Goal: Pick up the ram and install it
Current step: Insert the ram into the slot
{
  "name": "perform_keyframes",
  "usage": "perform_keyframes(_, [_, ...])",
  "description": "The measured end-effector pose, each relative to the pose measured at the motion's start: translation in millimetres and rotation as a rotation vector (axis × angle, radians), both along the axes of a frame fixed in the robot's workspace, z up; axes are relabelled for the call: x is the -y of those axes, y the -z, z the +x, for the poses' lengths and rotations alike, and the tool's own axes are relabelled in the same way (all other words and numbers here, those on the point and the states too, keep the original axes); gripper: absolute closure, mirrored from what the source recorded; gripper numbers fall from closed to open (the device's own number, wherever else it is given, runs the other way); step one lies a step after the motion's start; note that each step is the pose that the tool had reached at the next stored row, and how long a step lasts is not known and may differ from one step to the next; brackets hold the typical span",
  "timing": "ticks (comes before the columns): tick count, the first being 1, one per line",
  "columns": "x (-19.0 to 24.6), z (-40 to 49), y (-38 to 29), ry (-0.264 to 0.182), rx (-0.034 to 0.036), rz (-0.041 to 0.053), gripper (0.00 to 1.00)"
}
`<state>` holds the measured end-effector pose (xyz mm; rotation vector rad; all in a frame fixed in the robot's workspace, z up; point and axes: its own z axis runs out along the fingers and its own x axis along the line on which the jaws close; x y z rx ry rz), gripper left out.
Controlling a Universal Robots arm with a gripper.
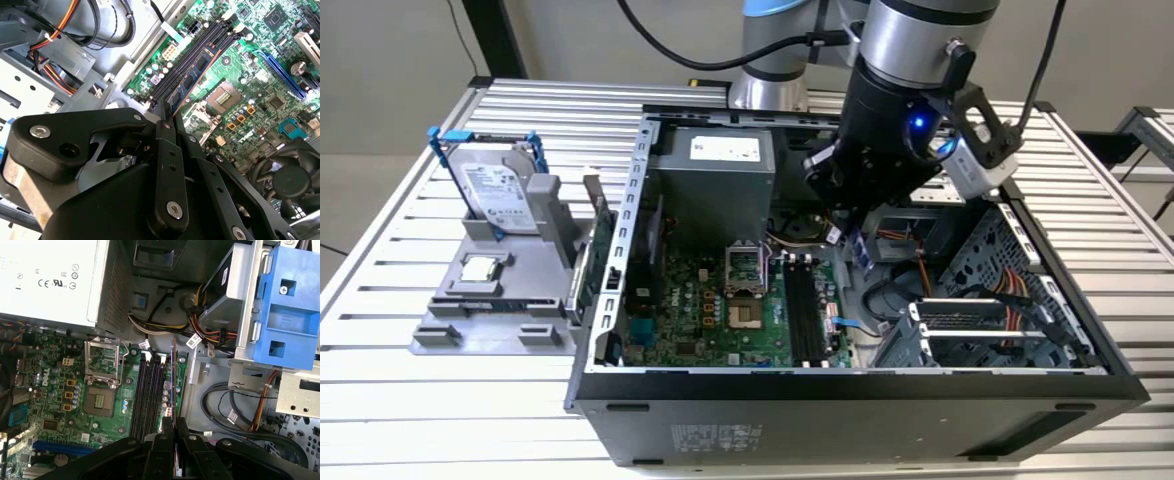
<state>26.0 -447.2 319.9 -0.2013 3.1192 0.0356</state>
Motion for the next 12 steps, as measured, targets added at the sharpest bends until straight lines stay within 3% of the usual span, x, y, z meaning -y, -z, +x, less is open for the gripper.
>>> perform_keyframes(12, [0.0, 0.0, 4.2, 0.001, 0.0, 0.0, 1.0])
